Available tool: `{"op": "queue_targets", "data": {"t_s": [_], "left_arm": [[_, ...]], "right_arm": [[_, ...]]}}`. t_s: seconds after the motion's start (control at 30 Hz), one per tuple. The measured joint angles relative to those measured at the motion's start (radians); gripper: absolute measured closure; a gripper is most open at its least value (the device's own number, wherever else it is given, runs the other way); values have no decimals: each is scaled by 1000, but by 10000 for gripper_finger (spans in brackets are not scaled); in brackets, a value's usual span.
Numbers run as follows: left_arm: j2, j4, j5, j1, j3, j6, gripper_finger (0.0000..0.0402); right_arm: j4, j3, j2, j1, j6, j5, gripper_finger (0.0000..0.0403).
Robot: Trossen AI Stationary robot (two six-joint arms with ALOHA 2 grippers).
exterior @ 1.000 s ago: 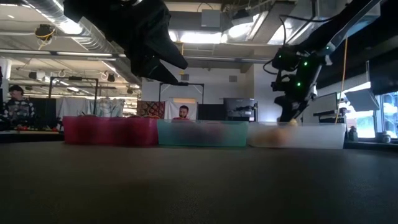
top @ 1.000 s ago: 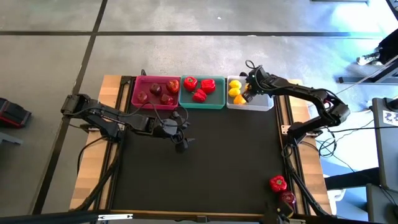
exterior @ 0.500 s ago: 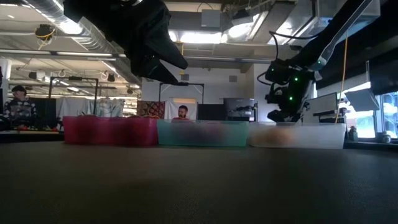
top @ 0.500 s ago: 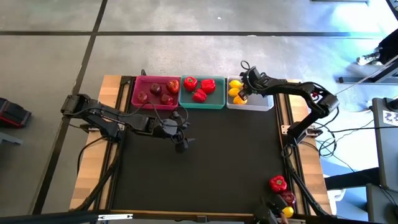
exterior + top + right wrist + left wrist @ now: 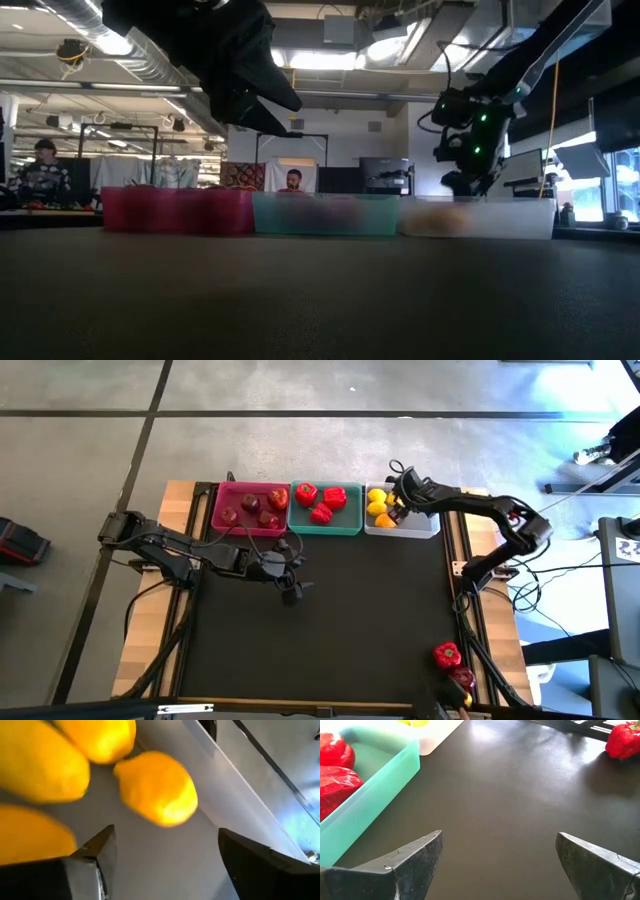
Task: Sort produce into baskets
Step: Put the red bell pepper into the green bin
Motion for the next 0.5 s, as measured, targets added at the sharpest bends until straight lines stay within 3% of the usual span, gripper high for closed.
{"op": "queue_targets", "data": {"t_s": [0.3,0.5], "left_arm": [[0,0,0,0,0,0,21],[0,0,0,0,0,-1,21]], "right_arm": [[-385,2,-317,131,35,-74,130],[-603,2,-516,267,164,-252,132]]}}
